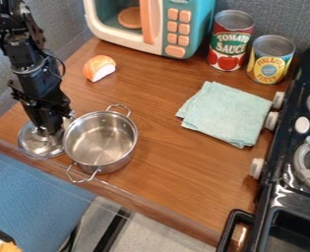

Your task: Put the lid on top of the silver pot

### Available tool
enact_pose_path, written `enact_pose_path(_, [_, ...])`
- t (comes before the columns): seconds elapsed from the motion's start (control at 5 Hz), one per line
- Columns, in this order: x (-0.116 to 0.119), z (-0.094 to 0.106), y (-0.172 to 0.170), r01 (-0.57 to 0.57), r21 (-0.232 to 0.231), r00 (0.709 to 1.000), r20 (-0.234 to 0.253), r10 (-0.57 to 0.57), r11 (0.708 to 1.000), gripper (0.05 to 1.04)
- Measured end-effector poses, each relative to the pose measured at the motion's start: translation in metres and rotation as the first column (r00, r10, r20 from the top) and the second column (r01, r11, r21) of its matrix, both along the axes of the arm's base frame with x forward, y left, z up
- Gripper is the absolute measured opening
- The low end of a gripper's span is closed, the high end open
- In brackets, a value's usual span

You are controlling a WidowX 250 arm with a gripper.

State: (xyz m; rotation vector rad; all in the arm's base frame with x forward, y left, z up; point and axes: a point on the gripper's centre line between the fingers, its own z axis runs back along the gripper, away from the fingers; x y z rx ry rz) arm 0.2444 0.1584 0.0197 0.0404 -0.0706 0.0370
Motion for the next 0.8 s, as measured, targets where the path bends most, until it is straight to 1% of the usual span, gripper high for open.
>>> enact_pose_path(0.2, [0.001,0.002,0.001,-0.019,-0.002,1.000,-0.002,0.019,1.000,0.288])
enact_pose_path(0.4, [0.003,0.020,0.001,-0.040,-0.018,0.999,0.035,0.040,0.999,0.288])
enact_pose_path(0.6, [0.007,0.029,0.000,-0.060,-0.038,0.997,0.054,0.062,0.997,0.288])
enact_pose_path(0.8, [0.007,0.035,-0.001,-0.090,-0.028,0.994,0.051,0.092,0.995,0.288])
